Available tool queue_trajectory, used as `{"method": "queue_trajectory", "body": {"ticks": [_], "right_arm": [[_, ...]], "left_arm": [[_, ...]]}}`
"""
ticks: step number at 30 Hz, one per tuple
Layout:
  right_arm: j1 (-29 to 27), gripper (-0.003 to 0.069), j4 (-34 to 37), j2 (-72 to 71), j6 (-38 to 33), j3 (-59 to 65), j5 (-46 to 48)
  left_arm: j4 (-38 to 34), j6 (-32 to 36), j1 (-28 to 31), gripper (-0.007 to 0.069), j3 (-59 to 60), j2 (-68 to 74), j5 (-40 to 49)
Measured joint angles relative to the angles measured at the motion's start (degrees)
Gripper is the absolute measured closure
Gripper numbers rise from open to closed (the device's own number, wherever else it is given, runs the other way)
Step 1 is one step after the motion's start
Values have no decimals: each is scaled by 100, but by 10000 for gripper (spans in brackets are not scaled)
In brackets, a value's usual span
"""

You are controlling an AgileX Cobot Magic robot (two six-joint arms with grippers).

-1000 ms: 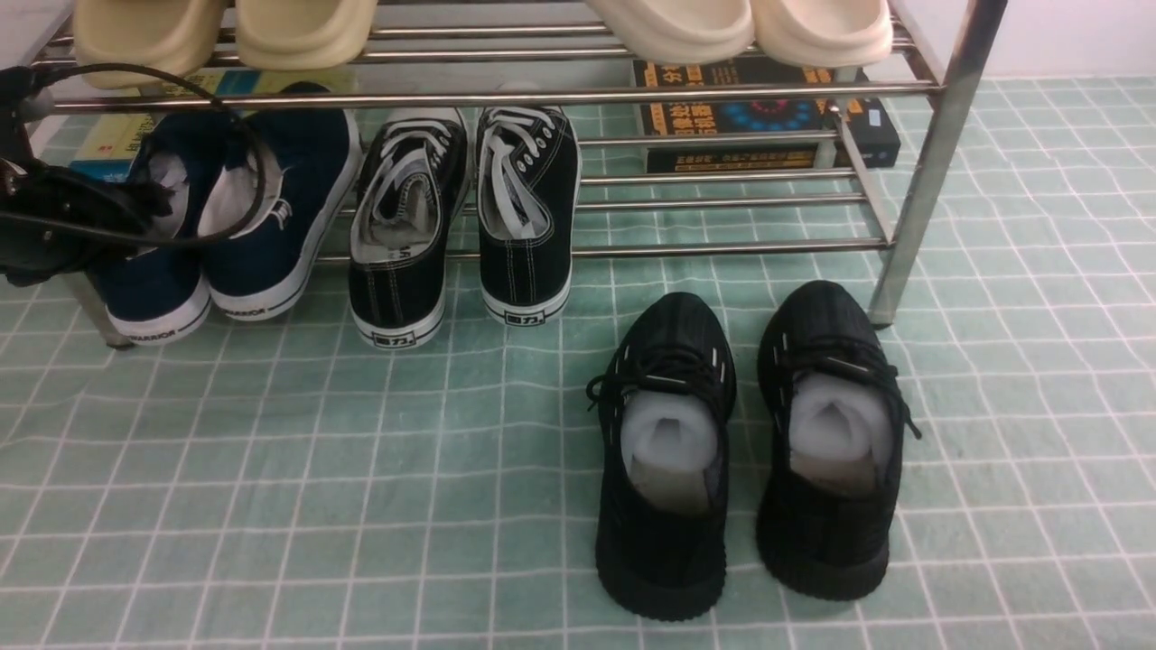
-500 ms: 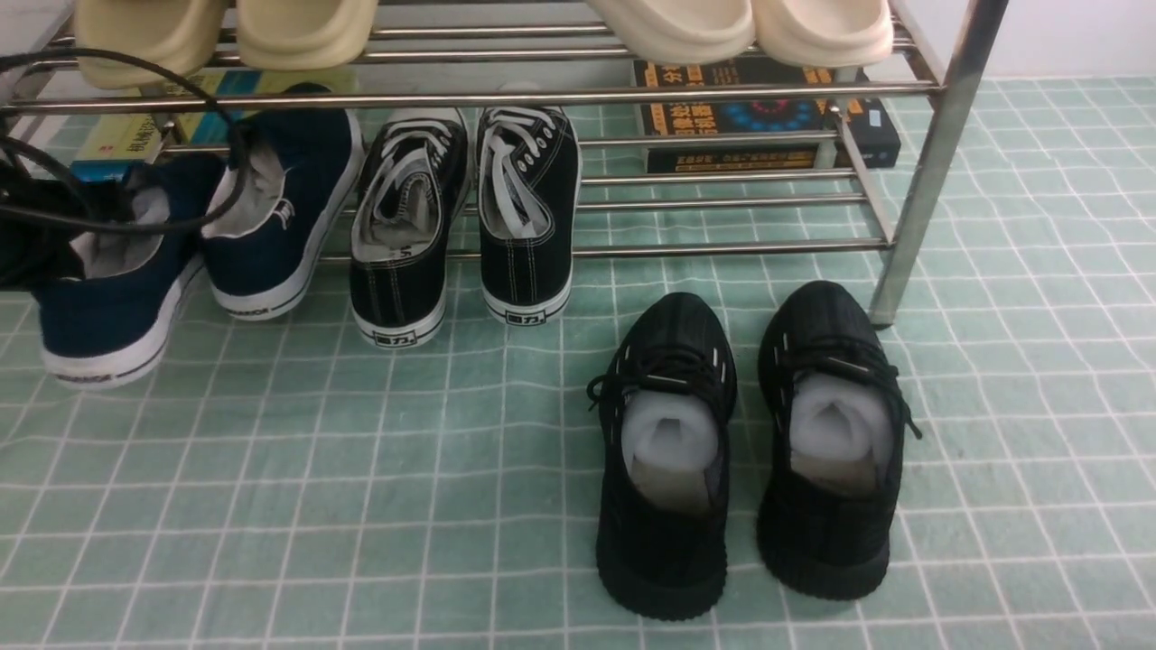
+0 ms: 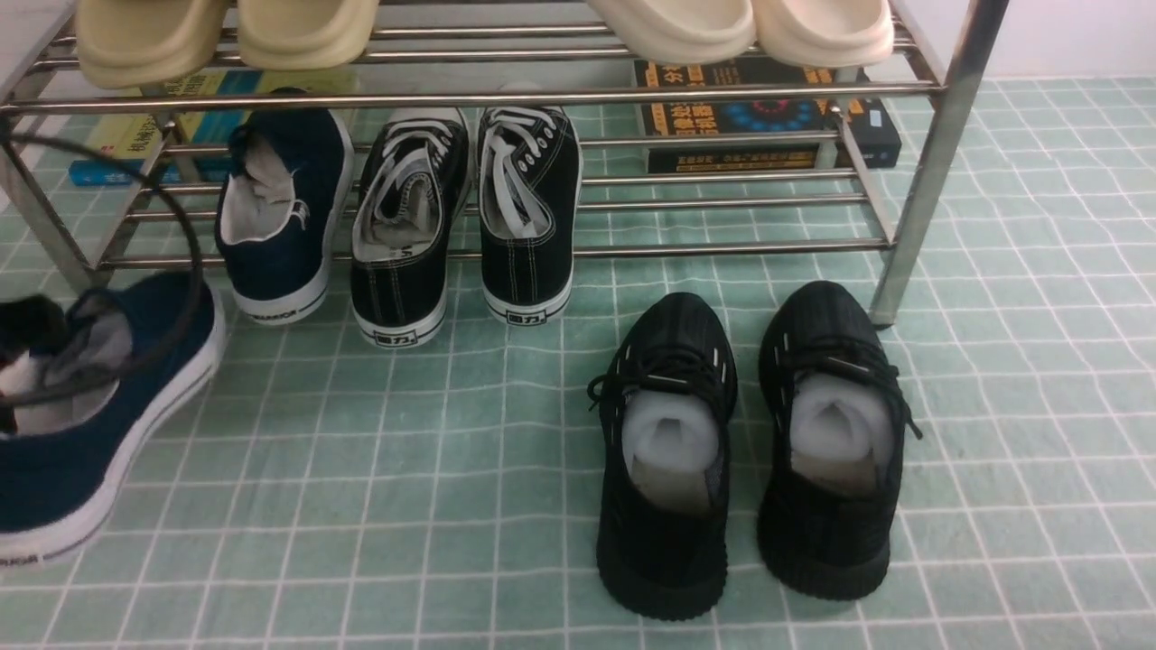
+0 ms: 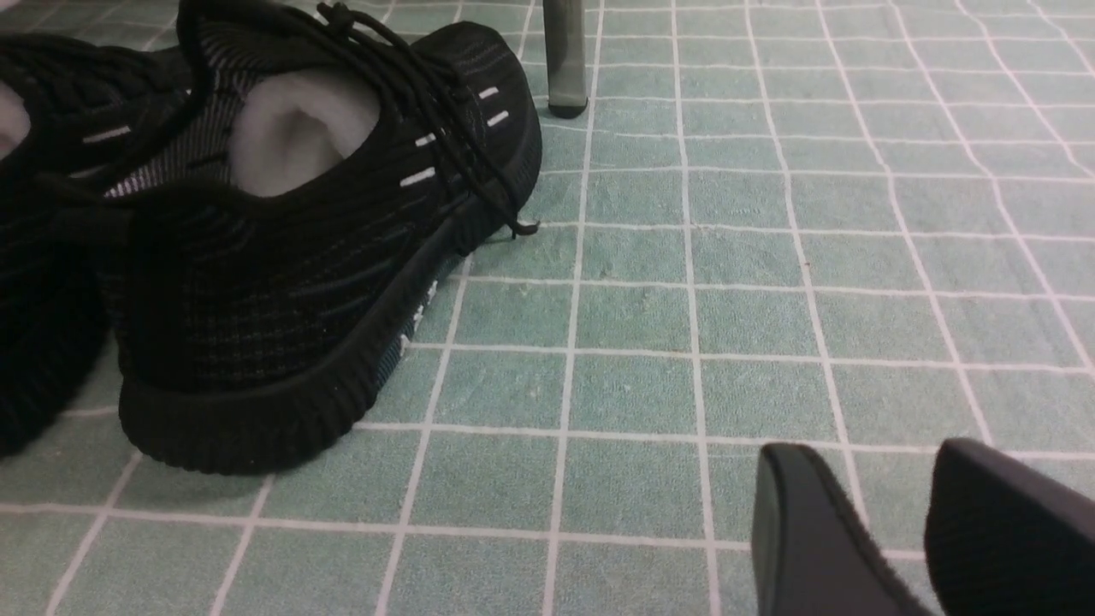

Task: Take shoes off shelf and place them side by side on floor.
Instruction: 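Set the held shoe down on the floor in front of the rack with the left gripper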

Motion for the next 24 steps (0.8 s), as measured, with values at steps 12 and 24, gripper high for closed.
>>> {"method": "queue_trajectory", "body": {"ticks": [12, 24], "right_arm": [[0, 422, 0, 0, 0, 0, 0], [0, 419, 0, 0, 0, 0, 0]], "left_arm": [[34, -201, 0, 575, 1239, -26, -1653], [110, -144, 0, 562, 1371, 183, -1891]]}}
